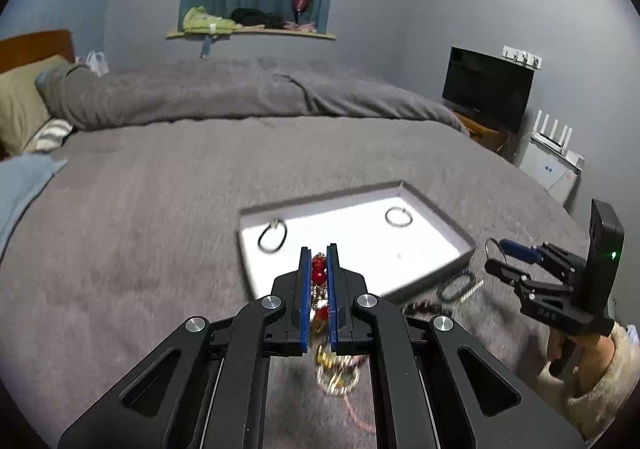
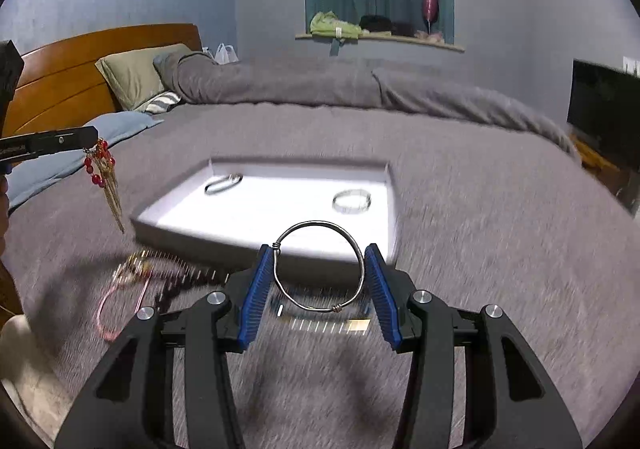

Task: Organize jewelry
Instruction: 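Carry the silver bangle and red earrings into the grey box and open both tools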

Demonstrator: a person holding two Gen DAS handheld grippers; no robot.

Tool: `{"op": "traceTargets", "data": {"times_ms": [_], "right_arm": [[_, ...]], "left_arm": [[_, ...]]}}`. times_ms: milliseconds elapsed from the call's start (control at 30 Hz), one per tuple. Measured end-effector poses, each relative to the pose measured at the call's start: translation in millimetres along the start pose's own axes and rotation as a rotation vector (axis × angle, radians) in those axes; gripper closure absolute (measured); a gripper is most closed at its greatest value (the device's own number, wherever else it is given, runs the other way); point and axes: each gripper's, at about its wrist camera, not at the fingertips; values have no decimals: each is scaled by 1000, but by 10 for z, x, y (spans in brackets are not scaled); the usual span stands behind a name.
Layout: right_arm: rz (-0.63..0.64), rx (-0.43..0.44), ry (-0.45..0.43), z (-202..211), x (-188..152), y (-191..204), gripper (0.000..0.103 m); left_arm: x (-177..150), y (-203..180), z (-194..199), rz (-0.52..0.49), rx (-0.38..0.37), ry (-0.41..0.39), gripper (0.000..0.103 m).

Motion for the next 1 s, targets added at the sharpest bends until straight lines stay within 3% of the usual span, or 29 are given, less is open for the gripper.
{"op": "traceTargets", "data": {"times_ms": [200, 400, 633, 800, 1000], "right_arm": [[2, -2, -12, -212, 407, -83, 56], [-32, 2, 62, -733, 613, -170, 56], [-78, 7, 179, -1254, 525, -254, 56], [-40, -7, 242, -1388, 425, -210, 56], [16, -18, 280, -1443, 377, -111, 56]], "left_arm": [[302, -31, -281, -14, 22, -30, 95], [393, 82, -768, 55, -10, 27, 95], [205, 294, -1214, 112, 6, 117, 95], [33, 465, -1451, 140, 21, 197, 95], [-66, 522, -1527, 124, 45, 227, 95]]}}
Point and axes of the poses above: each gripper's, at about its wrist camera, not at the fingertips, and z roughly against the way its jaws point, y to its left, x to its top, and after that the axes turned 2 degrees about y, right-handed
